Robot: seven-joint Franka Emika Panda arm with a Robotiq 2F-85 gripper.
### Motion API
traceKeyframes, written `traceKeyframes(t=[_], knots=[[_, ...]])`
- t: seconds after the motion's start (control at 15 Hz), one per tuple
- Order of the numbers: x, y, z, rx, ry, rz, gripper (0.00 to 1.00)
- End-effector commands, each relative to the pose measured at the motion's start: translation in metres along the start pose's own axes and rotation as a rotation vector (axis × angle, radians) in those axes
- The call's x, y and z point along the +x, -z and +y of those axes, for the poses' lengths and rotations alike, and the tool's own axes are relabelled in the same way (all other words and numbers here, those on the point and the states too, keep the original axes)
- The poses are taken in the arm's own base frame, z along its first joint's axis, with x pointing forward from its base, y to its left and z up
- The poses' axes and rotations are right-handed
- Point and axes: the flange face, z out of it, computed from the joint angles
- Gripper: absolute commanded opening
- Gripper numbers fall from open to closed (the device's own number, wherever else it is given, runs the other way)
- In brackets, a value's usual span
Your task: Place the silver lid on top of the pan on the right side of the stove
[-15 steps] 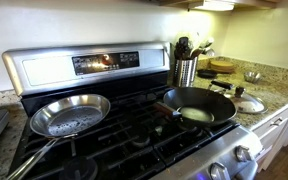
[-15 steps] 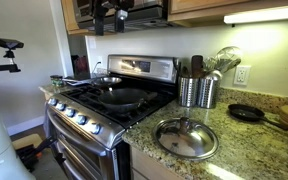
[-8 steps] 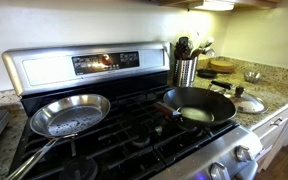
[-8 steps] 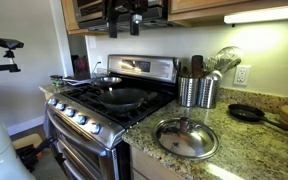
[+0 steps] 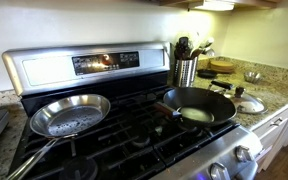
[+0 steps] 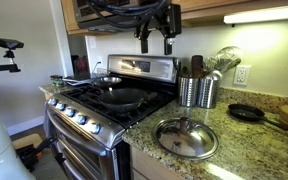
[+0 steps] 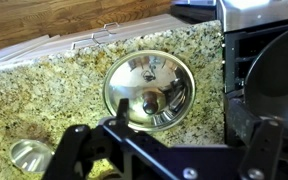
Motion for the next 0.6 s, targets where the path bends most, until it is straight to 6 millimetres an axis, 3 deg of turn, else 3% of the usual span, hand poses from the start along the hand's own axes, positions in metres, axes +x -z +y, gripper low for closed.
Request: traceKeyframes(t=[0.0, 0.33, 0.4, 0.53], knots=[[0.024, -0.029, 0.02, 0.006, -0.043, -0.002, 1.0], [0.042, -0.065, 0.029, 0.001, -0.08, -0.037, 1.0], [0.032, -0.059, 0.021, 0.0, -0.066, -0.044, 1.0], [0.035, -0.066, 0.021, -0.002, -0.064, -0.059, 1.0]])
